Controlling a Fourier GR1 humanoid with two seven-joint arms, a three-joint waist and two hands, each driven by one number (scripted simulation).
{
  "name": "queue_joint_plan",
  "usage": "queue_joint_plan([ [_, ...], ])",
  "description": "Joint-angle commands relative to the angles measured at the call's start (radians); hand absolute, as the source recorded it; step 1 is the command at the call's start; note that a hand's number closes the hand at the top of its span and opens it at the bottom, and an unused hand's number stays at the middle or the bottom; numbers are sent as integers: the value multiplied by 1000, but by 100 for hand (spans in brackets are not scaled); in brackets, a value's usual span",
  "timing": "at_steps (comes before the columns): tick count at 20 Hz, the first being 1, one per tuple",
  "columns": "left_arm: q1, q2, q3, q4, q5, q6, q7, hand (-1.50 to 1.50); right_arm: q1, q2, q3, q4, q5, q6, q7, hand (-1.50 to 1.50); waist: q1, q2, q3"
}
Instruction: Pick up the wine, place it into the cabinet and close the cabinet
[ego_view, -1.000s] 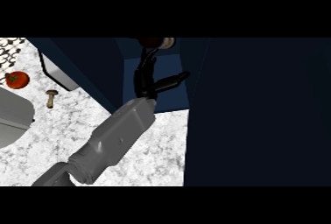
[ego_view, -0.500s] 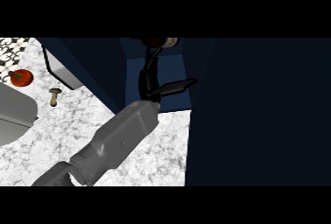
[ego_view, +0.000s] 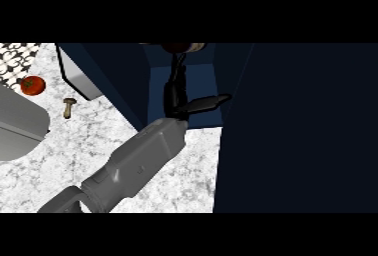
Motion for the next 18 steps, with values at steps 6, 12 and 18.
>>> queue_joint_plan([
  [6, 46, 0, -77, -107, 7, -4, -47, -150, -12, 30, 67, -46, 72, -69, 73, -150, 39, -12, 0],
  [12, 103, 0, -96, -116, -57, -32, -65, -150, 19, -6, -14, -53, 20, -41, 53, -150, 63, -17, 1],
  [18, 180, 0, -101, -229, -66, 44, -124, -150, 1, -18, -22, -95, -4, -49, 96, -150, 59, -17, 1],
])
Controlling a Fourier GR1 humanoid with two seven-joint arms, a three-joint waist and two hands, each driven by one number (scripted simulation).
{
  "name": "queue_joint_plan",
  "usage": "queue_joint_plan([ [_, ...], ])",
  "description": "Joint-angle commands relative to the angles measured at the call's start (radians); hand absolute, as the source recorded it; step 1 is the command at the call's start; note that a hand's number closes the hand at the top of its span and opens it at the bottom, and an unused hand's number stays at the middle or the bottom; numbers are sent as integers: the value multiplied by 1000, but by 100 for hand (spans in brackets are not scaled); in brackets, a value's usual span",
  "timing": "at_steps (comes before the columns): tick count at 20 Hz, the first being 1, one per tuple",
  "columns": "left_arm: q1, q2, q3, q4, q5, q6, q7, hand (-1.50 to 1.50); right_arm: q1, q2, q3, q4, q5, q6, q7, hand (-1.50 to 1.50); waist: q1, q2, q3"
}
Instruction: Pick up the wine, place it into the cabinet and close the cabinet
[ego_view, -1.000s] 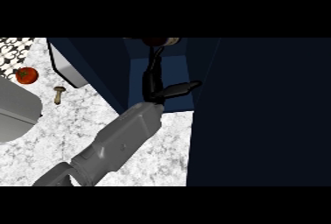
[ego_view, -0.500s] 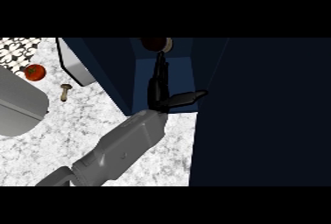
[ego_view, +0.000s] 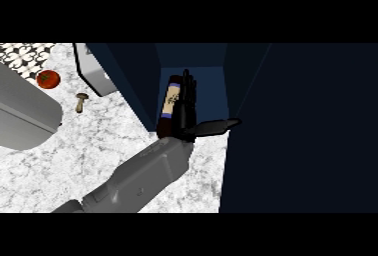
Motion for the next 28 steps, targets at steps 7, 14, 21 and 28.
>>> queue_joint_plan([
  [7, 183, 99, 17, -265, -176, 48, 5, -150, 10, 4, -4, -47, 20, -32, 26, -150, 32, -9, 0],
  [14, 254, 163, -14, -481, -308, 72, 100, -150, 6, 5, 31, -35, 57, -34, 35, -150, 29, -8, 0],
  [21, 447, 362, -16, -774, -407, 61, 137, -150, 51, -58, -73, -90, -30, 21, 19, -150, 30, -8, 1],
  [28, 539, 540, -8, -954, -439, -70, 191, -150, 37, -111, -3, -80, -49, 134, -2, 150, 34, -7, 0],
])
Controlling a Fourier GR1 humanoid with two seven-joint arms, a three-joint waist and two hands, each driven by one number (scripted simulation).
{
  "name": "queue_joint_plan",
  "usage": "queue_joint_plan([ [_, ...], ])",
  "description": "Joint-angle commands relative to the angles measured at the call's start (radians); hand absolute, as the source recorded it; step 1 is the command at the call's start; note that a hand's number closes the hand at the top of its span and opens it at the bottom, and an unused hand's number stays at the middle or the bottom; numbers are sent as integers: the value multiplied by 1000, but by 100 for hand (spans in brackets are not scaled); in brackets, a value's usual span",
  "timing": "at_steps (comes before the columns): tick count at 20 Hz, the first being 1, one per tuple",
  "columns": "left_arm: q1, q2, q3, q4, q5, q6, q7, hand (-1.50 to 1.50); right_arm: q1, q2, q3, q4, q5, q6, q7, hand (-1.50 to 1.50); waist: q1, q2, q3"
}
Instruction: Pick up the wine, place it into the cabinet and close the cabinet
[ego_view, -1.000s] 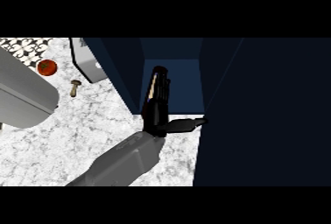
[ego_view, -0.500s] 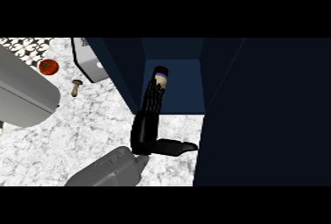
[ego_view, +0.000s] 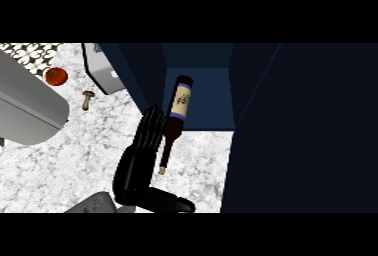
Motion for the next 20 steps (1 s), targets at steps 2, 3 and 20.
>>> queue_joint_plan([
  [2, 72, 139, 32, -197, -14, -25, 60, 150, 51, -27, 88, -83, -31, 74, 32, 150, -1, -2, 0],
  [3, 94, 198, 75, -192, 0, -87, 56, 150, 75, -33, 79, -107, -51, 88, 22, 150, -4, -1, 0],
  [20, 528, 555, 297, -439, 82, -323, -67, -150, 10, 120, 623, -170, 82, -45, 258, 150, 14, -9, -4],
])
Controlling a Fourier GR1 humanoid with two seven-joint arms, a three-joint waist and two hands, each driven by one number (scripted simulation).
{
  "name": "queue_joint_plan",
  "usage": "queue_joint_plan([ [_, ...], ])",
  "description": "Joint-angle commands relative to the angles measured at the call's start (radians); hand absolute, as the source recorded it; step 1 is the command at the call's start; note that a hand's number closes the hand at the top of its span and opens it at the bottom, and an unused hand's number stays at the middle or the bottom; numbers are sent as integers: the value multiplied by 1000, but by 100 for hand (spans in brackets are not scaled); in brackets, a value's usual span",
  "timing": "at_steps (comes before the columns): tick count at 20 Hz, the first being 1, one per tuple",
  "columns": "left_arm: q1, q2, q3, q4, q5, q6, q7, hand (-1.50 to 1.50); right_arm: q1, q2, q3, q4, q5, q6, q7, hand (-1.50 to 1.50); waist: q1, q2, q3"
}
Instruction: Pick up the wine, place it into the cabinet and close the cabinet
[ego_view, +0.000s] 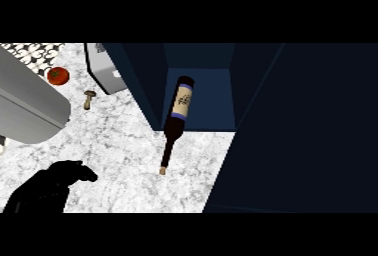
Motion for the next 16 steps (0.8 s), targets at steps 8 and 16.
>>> queue_joint_plan([
  [8, 247, 161, 204, 30, 134, -223, -103, -150, -219, 41, 401, 69, 249, -285, 95, 150, 23, -5, -3],
  [16, 347, 243, 300, 119, 156, -388, -146, -150, -431, 37, 456, 167, 330, -584, 32, 150, 37, -6, -4],
])
